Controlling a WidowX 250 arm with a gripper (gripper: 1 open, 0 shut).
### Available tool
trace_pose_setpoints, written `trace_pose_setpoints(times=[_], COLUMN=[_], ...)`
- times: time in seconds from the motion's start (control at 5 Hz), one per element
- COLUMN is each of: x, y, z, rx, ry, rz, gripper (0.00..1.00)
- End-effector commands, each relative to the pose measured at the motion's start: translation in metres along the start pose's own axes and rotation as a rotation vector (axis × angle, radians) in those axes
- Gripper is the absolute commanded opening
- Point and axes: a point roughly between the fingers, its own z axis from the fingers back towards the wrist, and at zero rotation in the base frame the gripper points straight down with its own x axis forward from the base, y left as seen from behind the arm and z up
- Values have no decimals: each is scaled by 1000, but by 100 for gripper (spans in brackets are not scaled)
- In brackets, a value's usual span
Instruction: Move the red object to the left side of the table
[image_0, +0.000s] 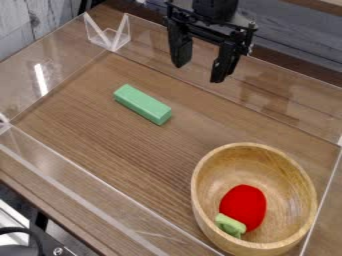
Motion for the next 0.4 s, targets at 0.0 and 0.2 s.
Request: trace_pose_setpoints(times=[0.0,0.2], x=[-11,-32], y=[-12,-34], z=[-9,-22], rx=[-4,-5], ry=[23,46], rz=[-36,-111], gripper=[100,100])
